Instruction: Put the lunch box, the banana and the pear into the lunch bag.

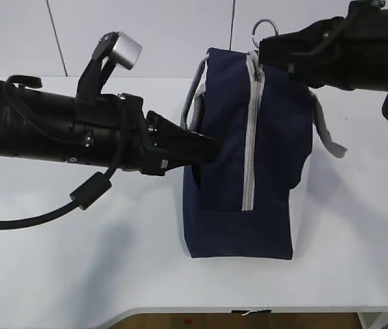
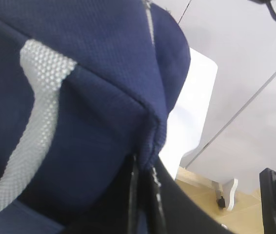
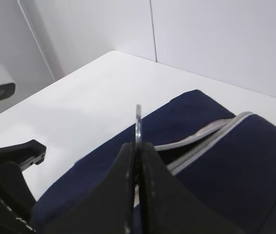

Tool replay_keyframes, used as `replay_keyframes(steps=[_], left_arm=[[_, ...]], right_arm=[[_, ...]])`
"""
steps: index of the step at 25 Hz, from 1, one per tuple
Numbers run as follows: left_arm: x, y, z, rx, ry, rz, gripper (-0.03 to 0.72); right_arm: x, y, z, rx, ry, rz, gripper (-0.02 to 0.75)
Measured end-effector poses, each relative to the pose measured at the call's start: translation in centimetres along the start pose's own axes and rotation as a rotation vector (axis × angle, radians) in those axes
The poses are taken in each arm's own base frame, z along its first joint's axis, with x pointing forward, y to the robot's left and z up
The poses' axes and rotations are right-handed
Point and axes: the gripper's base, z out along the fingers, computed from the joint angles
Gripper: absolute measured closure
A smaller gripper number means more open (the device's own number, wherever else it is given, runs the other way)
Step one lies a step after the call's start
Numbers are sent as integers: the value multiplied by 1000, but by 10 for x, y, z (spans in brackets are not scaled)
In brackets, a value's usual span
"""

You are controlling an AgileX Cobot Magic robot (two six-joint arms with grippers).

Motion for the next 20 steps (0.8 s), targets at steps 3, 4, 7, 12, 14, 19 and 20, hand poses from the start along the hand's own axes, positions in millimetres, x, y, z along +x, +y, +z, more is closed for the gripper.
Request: replay_keyframes(steps=[3,4,7,12,14,19,20], left_arm=[[0,0,0,3,3,2,692],[0,0,0,5,3,2,692],[0,-1,0,13,4,5,692],[0,-2,0,23,5,6,692],[1,-3,0,31,12,14,692],[3,-4,0,49,27,27,692],[3,-5,0,54,29,30,692]], right_arm=[[-3,-1,0,11,-8,-3,731],[-5,-1,0,13,-13,-6,731],[-10,-3,1,24,-22,-10,731],[-12,-9,11,41,-15,-7,731],[-10,-11,17,44,-5,1,731],[-7,-18,29,60,15,15,731],[-7,-19,31,62,18,17,731]])
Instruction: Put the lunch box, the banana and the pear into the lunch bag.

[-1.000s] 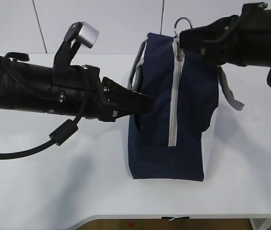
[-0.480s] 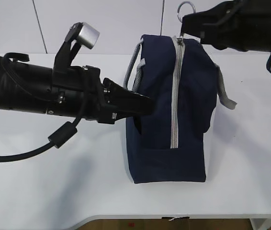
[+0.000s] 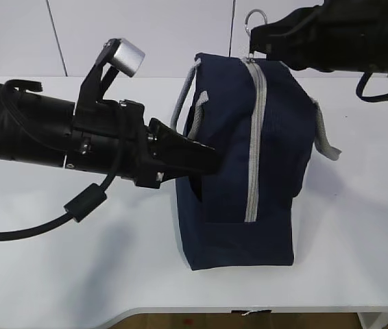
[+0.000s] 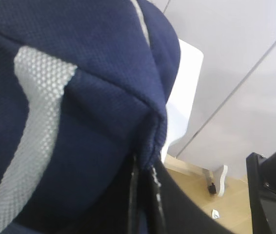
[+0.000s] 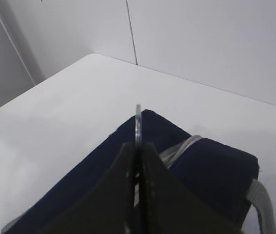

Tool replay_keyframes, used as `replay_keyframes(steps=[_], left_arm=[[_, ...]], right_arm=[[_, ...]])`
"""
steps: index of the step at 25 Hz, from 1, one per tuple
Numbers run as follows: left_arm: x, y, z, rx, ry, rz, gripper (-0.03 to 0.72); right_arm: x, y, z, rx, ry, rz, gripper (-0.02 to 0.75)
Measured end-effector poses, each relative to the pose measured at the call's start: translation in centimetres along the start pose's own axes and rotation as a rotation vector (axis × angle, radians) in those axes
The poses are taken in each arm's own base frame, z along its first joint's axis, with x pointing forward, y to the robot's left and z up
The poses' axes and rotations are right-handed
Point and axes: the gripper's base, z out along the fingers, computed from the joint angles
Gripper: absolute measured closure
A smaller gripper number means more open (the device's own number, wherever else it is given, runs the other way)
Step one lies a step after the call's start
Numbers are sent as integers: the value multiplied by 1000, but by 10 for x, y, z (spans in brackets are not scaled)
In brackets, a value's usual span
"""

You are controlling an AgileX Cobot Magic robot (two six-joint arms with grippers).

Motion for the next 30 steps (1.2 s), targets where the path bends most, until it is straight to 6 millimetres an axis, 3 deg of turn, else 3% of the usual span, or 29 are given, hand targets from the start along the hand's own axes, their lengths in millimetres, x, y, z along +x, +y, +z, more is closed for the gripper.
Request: replay_keyframes(steps=[19,30], left_arm=[[2,-2,0,25,25,10,692],[3,-5,0,51,36,12,692]], right_arm=[[-3,-25,64,22,25,9,731],[5,-41,105,37,49,12,731]])
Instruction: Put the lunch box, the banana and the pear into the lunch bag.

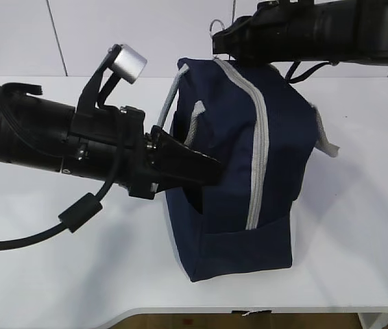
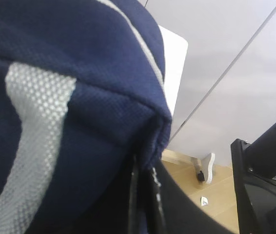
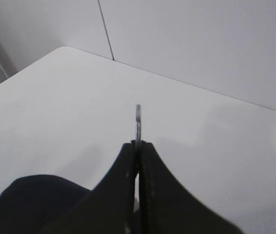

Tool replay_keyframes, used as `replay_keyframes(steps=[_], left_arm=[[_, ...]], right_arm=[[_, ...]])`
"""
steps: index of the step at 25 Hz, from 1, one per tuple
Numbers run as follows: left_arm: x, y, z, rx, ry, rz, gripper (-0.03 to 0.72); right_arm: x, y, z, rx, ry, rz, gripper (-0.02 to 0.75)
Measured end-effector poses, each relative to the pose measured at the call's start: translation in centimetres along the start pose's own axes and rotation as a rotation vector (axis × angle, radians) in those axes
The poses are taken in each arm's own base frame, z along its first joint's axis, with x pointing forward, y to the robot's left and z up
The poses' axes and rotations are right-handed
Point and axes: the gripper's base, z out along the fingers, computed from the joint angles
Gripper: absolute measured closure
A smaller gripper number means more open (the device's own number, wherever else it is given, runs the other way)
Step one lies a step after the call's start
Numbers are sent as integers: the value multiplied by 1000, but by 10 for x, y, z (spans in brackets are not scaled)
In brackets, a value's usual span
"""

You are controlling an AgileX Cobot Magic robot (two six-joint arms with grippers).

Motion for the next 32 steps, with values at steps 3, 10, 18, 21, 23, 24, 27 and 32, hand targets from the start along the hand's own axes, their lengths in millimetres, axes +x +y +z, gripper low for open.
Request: replay_keyframes(steps=[3,10,18,21,23,24,27,32], left_arm=[[1,0,0,1,6,-3,692],[2,1,0,-7,17,-15,692],[2,6,0,-69,24,-31,693],[2,8,0,-90,25,-42,693],[3,10,-1,-114,27,-50,693],[2,11,-2,-132,26,-51,693],[-2,13,-6,-198,17,-44,693],[-7,20,-15,-343,7,-27,693]], right_arm=[[1,-3,7,9,4,-4,731],[4,-9,10,57,20,-29,731],[4,-23,7,97,20,-23,731],[4,-29,5,113,20,-19,731],[5,-31,4,120,22,-17,731],[6,-33,4,127,25,-16,731],[10,-34,3,141,41,-11,731],[12,-35,1,151,48,-6,731]])
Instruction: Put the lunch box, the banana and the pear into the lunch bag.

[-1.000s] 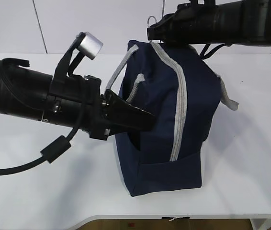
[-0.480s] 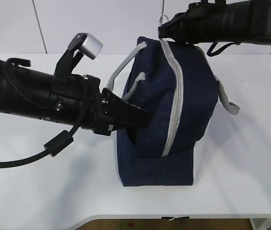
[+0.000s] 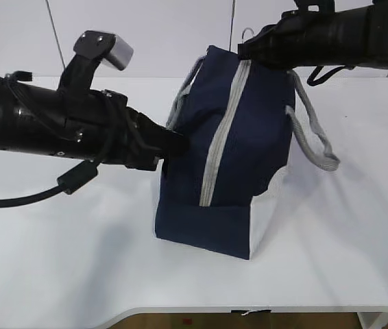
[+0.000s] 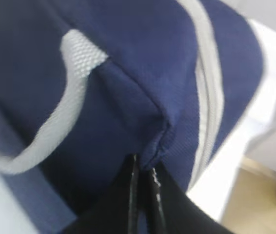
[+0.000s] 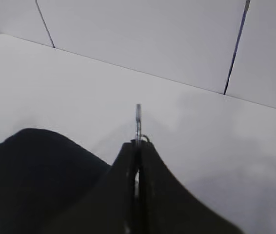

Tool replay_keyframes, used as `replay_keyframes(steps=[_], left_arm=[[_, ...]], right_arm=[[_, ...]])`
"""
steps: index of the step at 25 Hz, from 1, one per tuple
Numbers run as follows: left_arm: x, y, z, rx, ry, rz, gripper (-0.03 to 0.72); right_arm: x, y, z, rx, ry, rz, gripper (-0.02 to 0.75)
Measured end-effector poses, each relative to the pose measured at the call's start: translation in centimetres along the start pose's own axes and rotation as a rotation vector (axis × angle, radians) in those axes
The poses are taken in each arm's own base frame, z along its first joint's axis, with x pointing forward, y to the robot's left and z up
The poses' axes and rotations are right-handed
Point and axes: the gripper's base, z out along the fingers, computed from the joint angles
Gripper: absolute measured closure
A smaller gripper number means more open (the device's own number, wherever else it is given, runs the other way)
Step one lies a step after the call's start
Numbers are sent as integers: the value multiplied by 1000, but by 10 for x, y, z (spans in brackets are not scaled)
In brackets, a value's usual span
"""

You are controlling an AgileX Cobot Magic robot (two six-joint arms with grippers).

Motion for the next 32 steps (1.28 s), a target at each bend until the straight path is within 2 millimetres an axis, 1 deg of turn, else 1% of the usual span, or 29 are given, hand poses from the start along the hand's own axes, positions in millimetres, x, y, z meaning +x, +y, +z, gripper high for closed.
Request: replay_keyframes(steps=[5,8,16,19,27,32], left_arm=[[-1,9,-2,-106,-4,-9,693],[-1,13,-3,-156,-4,-17,693],[0,24,-5,-274,2,-26,693],[-1,28,-6,-320,3,-26,693],[-13,37,-11,-440,-18,11,693],[-19,40,-13,-480,-27,44,693]], right_arm=[[-2,1,-10,6,-5,-1,731],[0,2,-18,13,4,0,731],[15,6,-36,18,45,13,731],[16,8,-45,18,44,12,731],[23,13,-61,7,56,22,731],[30,18,-69,-33,64,50,731]])
